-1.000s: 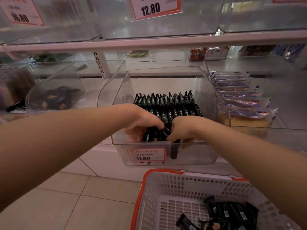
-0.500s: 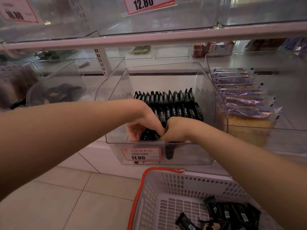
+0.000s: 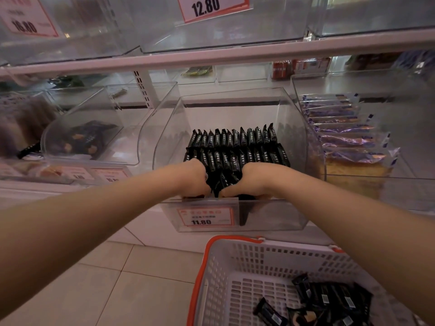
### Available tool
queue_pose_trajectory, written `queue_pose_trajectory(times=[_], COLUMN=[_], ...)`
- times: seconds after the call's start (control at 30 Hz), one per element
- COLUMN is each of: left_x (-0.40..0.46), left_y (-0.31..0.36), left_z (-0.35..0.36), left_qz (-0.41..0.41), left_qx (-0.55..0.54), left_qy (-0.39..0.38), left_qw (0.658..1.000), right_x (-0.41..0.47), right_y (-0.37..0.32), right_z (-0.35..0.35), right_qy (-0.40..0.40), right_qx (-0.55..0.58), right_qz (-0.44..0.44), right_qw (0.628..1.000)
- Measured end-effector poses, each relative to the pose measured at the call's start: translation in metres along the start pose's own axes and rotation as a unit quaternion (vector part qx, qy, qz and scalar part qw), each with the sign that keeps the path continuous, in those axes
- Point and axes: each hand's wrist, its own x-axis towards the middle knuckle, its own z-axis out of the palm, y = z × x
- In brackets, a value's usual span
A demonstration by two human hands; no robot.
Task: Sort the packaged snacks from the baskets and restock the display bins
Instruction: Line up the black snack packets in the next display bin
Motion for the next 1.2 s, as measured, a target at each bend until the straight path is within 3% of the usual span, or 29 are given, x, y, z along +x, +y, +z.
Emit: queue_pose_trajectory(times=[0.13,0.37,0.53,0.7,1.0,1.1,1.2], left_x=[-0.002,-0.007,-0.004,-0.007,-0.008,-0.006,-0.005], left_y=[0.0,0.011,0.014,0.016,0.001,0.001,0.002], left_z=[-0.018,-0.022,-0.024,-0.028,-0.025,-0.012,-0.012], left_qz=[-0.044,-0.063,-0.004,-0.007,0.015,0.019,0.018], left_qx=[-0.173,-0.114,-0.013,0.11,0.016,0.025,-0.016], left_qy=[-0.072,-0.145,-0.075,-0.088,0.059,0.043,-0.025], left_qw=[0.981,0.981,0.997,0.99,0.998,0.999,0.999], right_x=[0.002,0.002,0.001,0.002,0.004,0.004,0.004], right_y=[-0.006,-0.01,-0.004,0.0,0.007,0.008,0.009], right_z=[0.003,0.007,0.005,0.002,0.0,0.0,0.001], right_qy=[-0.003,-0.018,0.005,0.023,0.031,0.03,0.018], right_qx=[0.091,0.08,0.054,0.055,0.019,0.045,0.103], right_qz=[0.018,0.052,0.047,0.039,0.029,0.04,0.058], right_qw=[0.996,0.995,0.997,0.997,0.999,0.998,0.993])
